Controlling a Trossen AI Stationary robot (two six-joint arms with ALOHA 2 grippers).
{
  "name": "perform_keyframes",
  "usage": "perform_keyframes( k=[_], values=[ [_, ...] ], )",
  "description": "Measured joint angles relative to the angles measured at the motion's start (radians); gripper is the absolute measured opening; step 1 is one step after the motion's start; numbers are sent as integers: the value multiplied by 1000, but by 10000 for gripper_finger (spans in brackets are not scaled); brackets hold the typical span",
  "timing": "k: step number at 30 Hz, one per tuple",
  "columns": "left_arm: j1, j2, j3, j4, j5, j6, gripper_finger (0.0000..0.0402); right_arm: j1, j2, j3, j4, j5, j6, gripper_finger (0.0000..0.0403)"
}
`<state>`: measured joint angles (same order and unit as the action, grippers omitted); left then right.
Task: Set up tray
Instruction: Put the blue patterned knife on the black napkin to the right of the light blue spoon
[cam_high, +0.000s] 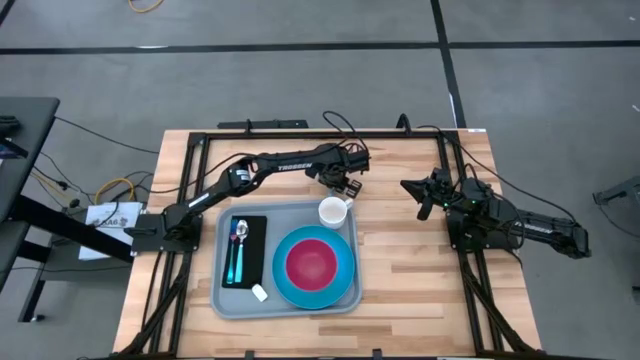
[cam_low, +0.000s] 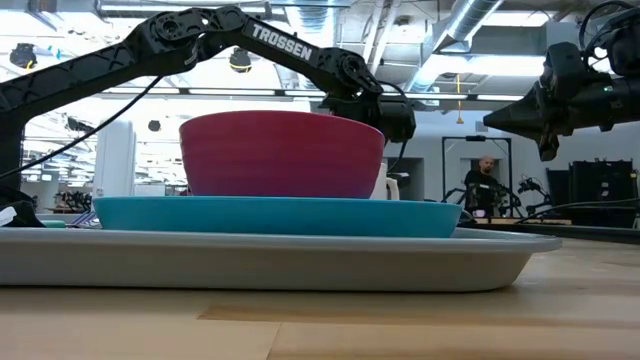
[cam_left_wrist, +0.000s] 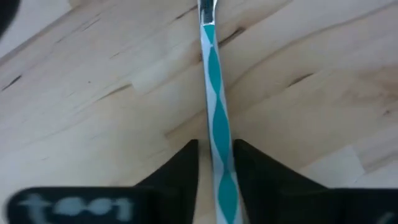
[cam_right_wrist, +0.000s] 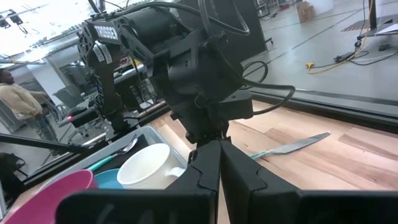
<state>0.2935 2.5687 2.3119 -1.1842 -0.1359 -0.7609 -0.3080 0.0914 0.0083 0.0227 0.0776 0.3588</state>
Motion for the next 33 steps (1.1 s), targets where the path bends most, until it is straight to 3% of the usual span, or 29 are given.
perform_keyframes(
  k=[6,15,26,33],
  values=[
    [0,0,0,-3,-10,41,17,0,0,0,0,0,0,5],
    [21,-7,-2,-9,24,106,18,0,0,0,0,0,0,5],
    [66,-63,-4,-28,-6,107,18,0,0,0,0,1,0,5],
    [71,-103,35,-165,2,154,18,0,0,0,0,2,0,5]
  ],
)
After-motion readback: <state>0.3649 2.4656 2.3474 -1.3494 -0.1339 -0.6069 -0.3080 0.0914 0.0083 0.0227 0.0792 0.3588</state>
